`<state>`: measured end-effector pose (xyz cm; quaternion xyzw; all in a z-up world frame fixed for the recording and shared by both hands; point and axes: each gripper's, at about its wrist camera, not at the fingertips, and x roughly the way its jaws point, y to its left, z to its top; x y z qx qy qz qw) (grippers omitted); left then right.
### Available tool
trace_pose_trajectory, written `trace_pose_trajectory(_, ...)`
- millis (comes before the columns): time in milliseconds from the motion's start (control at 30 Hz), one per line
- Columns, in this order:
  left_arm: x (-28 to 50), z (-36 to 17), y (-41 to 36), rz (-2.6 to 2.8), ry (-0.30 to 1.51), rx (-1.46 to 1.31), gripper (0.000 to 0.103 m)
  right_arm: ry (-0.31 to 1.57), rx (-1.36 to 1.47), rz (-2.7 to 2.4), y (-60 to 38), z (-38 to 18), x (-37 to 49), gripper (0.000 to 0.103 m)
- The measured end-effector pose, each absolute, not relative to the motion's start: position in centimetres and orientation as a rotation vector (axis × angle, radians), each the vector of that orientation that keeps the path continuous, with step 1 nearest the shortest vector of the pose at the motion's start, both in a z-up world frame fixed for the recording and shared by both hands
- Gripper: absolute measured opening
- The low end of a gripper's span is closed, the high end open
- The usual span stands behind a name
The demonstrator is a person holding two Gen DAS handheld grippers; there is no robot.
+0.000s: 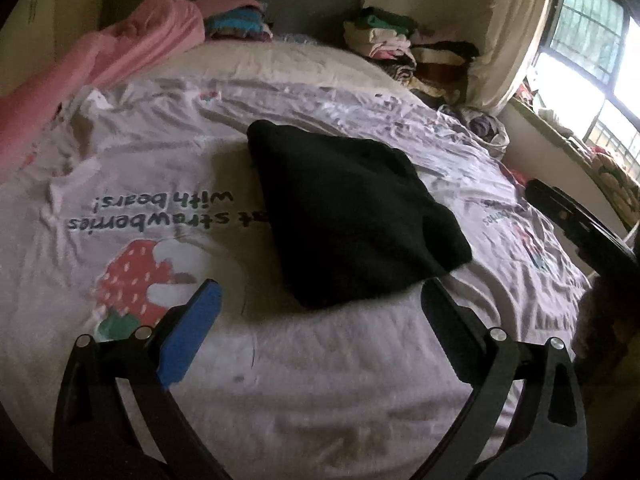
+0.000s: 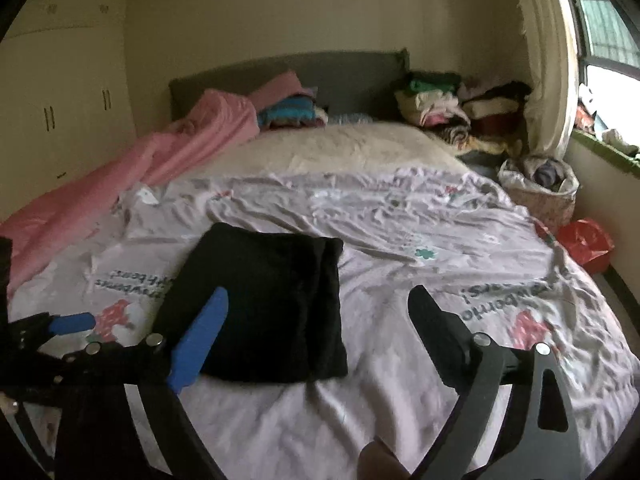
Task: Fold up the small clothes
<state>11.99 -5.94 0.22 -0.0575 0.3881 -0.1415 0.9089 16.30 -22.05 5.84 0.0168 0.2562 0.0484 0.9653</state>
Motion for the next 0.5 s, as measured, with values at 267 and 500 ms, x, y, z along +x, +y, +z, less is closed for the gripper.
trace_pose_trajectory(267,8.0,0.1,-4.8,-0.269,0.764,-0.085,0.093,0.488,-0.039,0.069,-20.4,4.6,9.7,0.097)
trace_pose_trajectory(500,5.8,-1.2,-4.0,-0.257,0.764,-0.072,0.093,0.48,-0.085,0.038,-19.0,2.5,6.5,0.098)
